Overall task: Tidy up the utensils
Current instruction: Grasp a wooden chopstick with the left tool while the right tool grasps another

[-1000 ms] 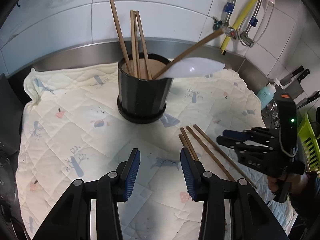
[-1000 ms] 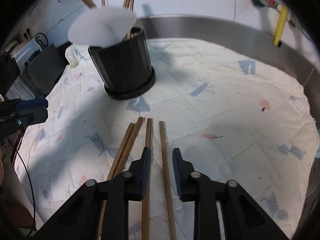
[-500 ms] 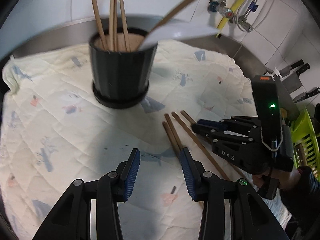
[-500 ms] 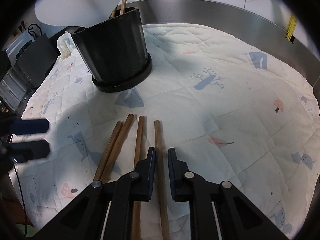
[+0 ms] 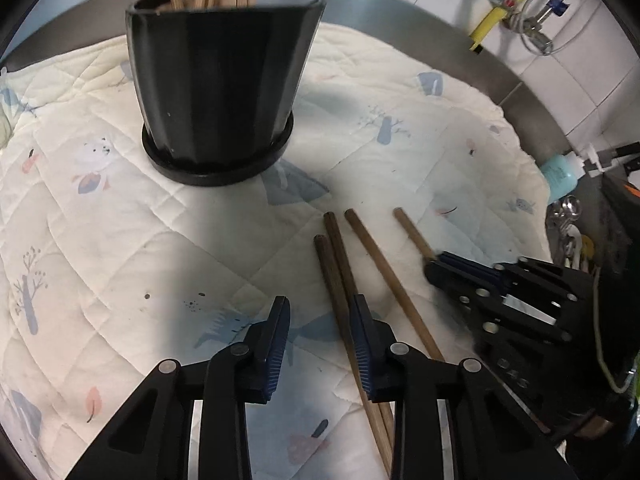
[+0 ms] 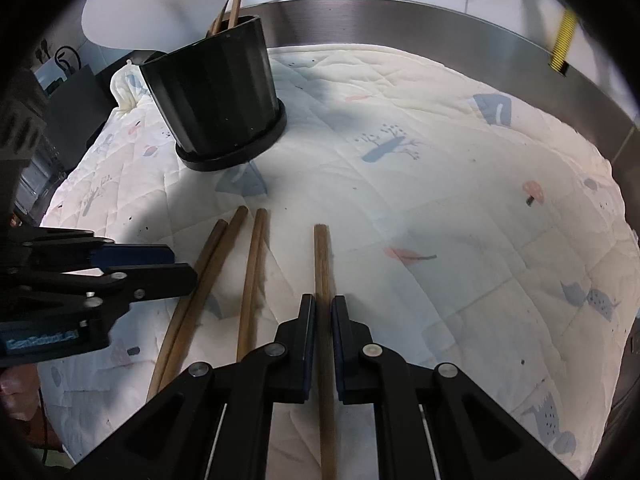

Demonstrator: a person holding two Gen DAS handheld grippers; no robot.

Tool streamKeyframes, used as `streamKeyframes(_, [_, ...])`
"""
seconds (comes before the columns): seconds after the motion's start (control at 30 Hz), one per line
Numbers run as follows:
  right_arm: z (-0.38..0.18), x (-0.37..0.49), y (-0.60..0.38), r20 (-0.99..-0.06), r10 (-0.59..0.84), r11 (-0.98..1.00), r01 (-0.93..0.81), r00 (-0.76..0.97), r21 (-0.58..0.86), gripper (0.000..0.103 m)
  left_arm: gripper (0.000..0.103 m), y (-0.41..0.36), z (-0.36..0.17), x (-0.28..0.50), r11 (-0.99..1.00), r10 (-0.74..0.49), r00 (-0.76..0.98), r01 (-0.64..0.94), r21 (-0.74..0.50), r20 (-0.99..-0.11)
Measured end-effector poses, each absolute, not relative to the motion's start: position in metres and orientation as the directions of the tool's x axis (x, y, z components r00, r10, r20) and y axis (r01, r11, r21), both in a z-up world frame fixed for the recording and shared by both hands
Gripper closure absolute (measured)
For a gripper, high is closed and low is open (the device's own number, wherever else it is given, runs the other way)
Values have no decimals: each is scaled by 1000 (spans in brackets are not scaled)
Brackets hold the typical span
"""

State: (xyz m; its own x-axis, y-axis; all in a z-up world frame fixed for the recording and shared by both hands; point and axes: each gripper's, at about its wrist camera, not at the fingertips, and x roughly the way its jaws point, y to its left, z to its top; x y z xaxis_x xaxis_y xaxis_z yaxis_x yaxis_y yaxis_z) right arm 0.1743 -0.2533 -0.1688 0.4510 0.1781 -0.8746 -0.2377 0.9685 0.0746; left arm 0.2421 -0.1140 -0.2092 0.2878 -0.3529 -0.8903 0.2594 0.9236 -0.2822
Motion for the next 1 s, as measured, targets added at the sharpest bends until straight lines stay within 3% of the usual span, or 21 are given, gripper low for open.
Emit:
streamKeyframes(0.3, [-168,172,-255,-874,185,968,-236,450,84,93,75,-119,-208,240,953,-244,350,259,-156,-904])
streamKeyframes(0.7, [-168,175,-253,-877,185,968,-235,443,86,93,76,-108,-196,241,943,-312,337,222,-247,-888])
streamKeyframes(1.0, [-168,177,-252,-875,186,969,-229,446,89,93,76,-117,-204,244,945,-300,321,231,-232,-898])
